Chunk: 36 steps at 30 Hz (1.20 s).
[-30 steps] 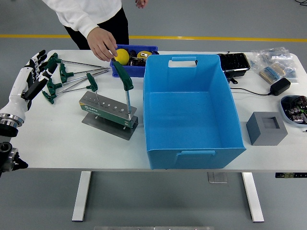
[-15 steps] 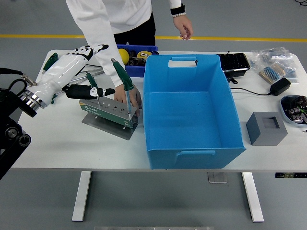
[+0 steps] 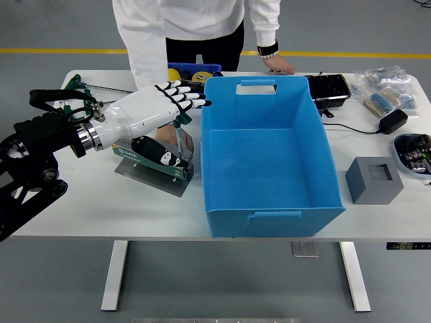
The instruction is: Lift tool from toolbox,place it in box,lift tool from toolbox,place it in box
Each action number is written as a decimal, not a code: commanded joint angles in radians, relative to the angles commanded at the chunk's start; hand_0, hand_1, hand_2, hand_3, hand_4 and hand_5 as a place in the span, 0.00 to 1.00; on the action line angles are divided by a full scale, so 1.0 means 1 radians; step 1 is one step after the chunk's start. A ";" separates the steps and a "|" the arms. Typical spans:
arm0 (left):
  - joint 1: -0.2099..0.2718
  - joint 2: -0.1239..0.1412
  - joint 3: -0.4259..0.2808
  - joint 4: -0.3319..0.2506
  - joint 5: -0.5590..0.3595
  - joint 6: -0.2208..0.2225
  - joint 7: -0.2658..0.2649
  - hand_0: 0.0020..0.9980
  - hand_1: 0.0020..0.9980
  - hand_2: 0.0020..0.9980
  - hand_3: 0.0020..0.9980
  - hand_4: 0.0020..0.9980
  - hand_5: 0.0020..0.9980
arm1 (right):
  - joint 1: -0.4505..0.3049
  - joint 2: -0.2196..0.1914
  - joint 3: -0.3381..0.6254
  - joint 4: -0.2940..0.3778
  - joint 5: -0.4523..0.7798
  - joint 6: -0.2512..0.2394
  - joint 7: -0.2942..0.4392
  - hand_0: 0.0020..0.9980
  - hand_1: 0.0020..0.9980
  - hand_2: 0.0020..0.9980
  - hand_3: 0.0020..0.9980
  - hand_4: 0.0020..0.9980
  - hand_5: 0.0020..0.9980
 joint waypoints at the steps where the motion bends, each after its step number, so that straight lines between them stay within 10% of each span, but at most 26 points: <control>1: -0.009 -0.003 0.010 0.012 -0.001 0.000 0.000 0.99 1.00 1.00 1.00 1.00 0.55 | 0.000 0.000 0.001 0.000 -0.002 0.000 0.000 0.67 0.63 0.71 0.58 0.83 0.75; 18: -0.099 -0.114 0.008 0.283 -0.024 -0.025 0.056 0.88 0.82 0.83 0.83 1.00 0.55 | 0.002 -0.001 0.013 0.001 -0.028 -0.001 -0.010 0.67 0.63 0.71 0.58 0.83 0.75; 19: -0.101 -0.119 0.008 0.290 -0.024 -0.022 0.059 0.76 0.65 0.68 0.72 1.00 0.56 | 0.002 -0.001 0.013 0.001 -0.028 -0.001 -0.010 0.67 0.63 0.71 0.58 0.83 0.75; 24: -0.108 -0.140 0.012 0.316 -0.011 -0.012 0.092 0.76 0.65 0.68 0.72 1.00 0.56 | 0.004 -0.003 0.014 0.002 -0.030 0.000 -0.011 0.67 0.63 0.71 0.58 0.83 0.75; 25: -0.108 -0.143 0.013 0.320 -0.012 -0.009 0.099 0.45 0.42 0.50 0.60 1.00 0.58 | 0.004 -0.003 0.013 0.002 -0.029 0.000 -0.011 0.67 0.63 0.71 0.58 0.83 0.75; 36: -0.095 -0.178 0.017 0.366 -0.082 0.031 0.146 0.40 0.35 0.43 0.55 1.00 0.60 | 0.006 -0.004 0.014 0.002 -0.030 0.000 -0.011 0.67 0.63 0.71 0.58 0.83 0.75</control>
